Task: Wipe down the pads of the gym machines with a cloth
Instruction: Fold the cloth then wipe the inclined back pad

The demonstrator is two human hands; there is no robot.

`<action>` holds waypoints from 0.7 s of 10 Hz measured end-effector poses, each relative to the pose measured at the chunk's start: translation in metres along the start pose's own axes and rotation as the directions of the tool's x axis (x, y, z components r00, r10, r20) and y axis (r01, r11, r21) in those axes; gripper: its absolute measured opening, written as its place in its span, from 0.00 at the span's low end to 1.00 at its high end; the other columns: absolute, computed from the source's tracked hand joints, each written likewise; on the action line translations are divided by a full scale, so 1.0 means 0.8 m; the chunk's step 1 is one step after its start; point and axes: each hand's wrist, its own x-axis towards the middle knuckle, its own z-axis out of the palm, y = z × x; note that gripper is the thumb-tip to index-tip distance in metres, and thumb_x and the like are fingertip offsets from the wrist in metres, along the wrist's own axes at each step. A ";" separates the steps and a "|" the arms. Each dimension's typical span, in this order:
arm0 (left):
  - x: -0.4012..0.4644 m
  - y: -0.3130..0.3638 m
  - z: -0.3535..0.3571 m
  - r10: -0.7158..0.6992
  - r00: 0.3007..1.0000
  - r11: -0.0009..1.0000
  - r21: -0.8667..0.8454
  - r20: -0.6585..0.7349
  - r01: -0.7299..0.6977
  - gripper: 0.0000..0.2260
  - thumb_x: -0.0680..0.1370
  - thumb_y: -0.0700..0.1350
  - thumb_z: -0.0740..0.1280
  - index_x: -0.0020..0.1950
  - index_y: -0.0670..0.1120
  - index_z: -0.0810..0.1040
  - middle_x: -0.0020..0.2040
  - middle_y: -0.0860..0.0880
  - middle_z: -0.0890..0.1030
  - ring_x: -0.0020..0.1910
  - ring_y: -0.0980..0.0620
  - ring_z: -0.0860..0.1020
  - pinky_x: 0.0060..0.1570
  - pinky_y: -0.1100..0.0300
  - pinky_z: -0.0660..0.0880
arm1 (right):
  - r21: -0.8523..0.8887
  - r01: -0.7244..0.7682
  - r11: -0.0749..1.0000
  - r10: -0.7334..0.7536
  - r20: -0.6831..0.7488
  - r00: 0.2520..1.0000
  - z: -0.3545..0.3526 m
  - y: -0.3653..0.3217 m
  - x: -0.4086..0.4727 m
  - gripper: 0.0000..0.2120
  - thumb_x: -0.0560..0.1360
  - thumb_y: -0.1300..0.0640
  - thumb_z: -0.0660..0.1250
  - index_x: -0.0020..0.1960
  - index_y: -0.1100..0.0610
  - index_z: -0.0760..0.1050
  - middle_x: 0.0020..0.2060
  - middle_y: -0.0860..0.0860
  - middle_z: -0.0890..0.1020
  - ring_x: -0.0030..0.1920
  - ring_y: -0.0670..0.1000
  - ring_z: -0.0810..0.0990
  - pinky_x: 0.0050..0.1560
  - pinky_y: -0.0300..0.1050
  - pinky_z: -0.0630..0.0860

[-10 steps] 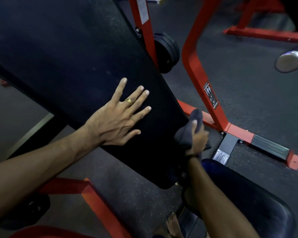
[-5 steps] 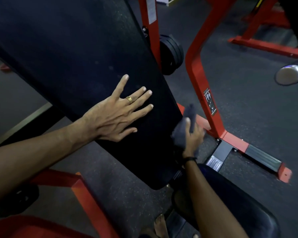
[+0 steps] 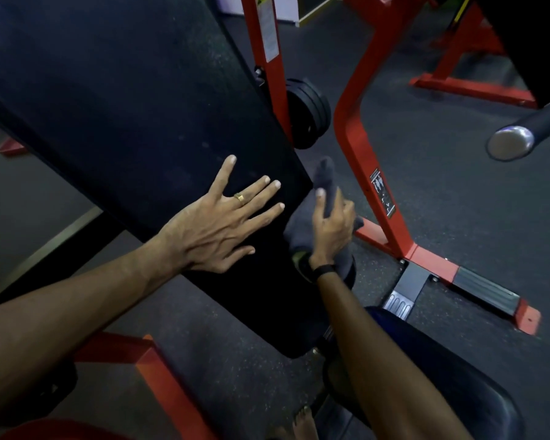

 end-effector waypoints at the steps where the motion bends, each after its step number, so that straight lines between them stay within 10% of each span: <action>1: -0.001 -0.001 0.001 0.000 1.000 1.000 -0.007 -0.005 0.000 0.35 0.82 0.63 0.48 0.83 0.44 0.46 0.82 0.36 0.45 0.81 0.40 0.49 0.70 0.25 0.45 | -0.051 -0.374 0.926 0.377 0.111 0.919 -0.022 0.064 -0.005 0.39 0.75 0.25 0.49 0.69 0.53 0.73 0.51 0.58 0.76 0.55 0.61 0.78 0.53 0.55 0.77; 2: -0.002 0.000 0.003 -0.002 1.000 1.000 -0.016 -0.009 0.002 0.35 0.82 0.63 0.47 0.83 0.44 0.46 0.82 0.36 0.45 0.81 0.40 0.49 0.70 0.25 0.44 | 0.624 -0.539 0.566 0.121 0.584 0.803 -0.070 0.098 -0.064 0.26 0.84 0.54 0.59 0.79 0.45 0.54 0.55 0.68 0.75 0.61 0.66 0.78 0.65 0.61 0.73; 3: -0.002 -0.001 0.004 -0.005 1.000 1.000 -0.024 -0.025 0.005 0.35 0.82 0.63 0.47 0.83 0.44 0.45 0.82 0.36 0.44 0.81 0.40 0.49 0.70 0.25 0.45 | -0.304 0.039 0.952 -0.051 -0.030 0.998 -0.052 0.077 -0.167 0.24 0.84 0.54 0.58 0.73 0.30 0.62 0.58 0.59 0.77 0.63 0.55 0.79 0.64 0.61 0.74; 4: -0.002 -0.001 0.004 -0.012 0.999 1.000 -0.025 -0.047 0.011 0.35 0.82 0.63 0.46 0.83 0.44 0.45 0.82 0.36 0.45 0.81 0.39 0.50 0.70 0.25 0.45 | 0.076 -0.093 0.993 0.092 0.015 0.996 -0.062 -0.017 -0.214 0.20 0.79 0.44 0.61 0.66 0.54 0.74 0.55 0.56 0.78 0.53 0.58 0.81 0.51 0.51 0.79; 5: -0.004 0.000 0.004 -0.037 0.995 0.998 -0.045 -0.093 0.033 0.33 0.84 0.62 0.44 0.83 0.43 0.46 0.82 0.37 0.46 0.81 0.40 0.50 0.71 0.26 0.47 | 0.036 0.067 0.997 -0.068 0.029 0.997 -0.026 -0.052 -0.134 0.22 0.80 0.44 0.61 0.63 0.59 0.77 0.50 0.57 0.78 0.49 0.57 0.79 0.45 0.51 0.76; 7: -0.004 0.002 0.006 -0.080 0.986 0.991 -0.115 -0.148 0.063 0.31 0.85 0.59 0.45 0.82 0.43 0.49 0.82 0.37 0.49 0.81 0.40 0.51 0.73 0.29 0.47 | -0.052 -0.181 0.982 0.185 0.079 0.980 -0.021 0.026 -0.033 0.31 0.80 0.37 0.58 0.69 0.61 0.75 0.53 0.63 0.77 0.54 0.64 0.77 0.48 0.50 0.71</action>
